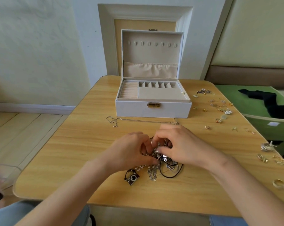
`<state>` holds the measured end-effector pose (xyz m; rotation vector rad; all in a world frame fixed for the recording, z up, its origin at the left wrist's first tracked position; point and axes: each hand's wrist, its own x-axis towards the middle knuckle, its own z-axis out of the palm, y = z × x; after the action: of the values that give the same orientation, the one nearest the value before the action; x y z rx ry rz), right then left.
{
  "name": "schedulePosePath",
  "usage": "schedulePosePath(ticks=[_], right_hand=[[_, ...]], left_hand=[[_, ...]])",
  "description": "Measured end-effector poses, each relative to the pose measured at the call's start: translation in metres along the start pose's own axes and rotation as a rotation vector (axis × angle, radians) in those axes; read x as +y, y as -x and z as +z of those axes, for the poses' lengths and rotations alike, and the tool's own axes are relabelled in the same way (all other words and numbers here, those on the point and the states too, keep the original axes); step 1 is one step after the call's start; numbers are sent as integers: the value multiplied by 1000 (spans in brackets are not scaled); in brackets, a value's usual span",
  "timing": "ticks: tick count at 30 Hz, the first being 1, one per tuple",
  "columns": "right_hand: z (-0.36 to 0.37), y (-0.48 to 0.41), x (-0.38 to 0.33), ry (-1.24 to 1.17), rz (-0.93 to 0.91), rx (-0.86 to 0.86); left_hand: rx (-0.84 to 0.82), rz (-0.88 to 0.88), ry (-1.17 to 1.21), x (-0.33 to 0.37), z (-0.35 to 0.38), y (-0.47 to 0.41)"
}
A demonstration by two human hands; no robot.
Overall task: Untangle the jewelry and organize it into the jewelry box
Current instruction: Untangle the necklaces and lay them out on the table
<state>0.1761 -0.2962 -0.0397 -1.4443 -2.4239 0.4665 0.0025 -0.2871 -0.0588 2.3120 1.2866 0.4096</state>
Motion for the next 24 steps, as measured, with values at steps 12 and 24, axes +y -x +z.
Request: schedulePosePath(ticks=[12, 24], right_hand=[[-7, 4, 4, -25, 1, -91], [-15, 10, 9, -685, 9, 40]], left_hand=[[-206, -8, 204, -10, -18, 4], [-179, 38, 604, -11, -29, 8]])
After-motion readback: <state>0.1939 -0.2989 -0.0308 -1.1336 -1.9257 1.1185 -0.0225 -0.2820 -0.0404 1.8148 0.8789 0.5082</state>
